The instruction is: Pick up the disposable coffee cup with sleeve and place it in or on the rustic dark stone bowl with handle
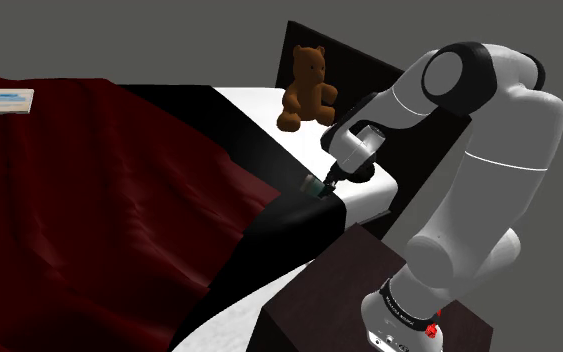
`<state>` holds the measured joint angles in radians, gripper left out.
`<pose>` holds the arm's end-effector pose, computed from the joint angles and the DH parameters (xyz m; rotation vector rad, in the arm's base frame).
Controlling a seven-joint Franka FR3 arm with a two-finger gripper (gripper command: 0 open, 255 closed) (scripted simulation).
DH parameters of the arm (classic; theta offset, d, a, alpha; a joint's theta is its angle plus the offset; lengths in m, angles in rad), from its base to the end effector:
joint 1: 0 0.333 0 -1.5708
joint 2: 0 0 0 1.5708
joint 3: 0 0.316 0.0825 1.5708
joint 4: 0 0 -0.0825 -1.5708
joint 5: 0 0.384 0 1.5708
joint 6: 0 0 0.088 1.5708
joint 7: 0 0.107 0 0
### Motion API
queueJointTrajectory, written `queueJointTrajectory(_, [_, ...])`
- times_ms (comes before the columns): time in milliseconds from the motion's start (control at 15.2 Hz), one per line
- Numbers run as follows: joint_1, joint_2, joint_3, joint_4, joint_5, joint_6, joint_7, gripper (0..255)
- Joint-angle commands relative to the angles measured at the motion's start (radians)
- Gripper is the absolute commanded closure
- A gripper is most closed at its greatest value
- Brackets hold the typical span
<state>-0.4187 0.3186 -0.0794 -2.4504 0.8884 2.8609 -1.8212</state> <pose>0.3941 -0.2651 0.1753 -3.0077 -0.7389 -0.4221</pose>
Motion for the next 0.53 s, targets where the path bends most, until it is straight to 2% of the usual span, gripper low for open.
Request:
queueJointTrajectory(0, [0.000, 0.000, 0.000, 0.000, 0.000, 0.000, 0.000, 255])
queueJointTrajectory(264, [0.000, 0.000, 0.000, 0.000, 0.000, 0.000, 0.000, 255])
queueJointTrajectory(462, [0.024, -0.046, -0.032, -0.017, -0.061, -0.025, 0.057, 255])
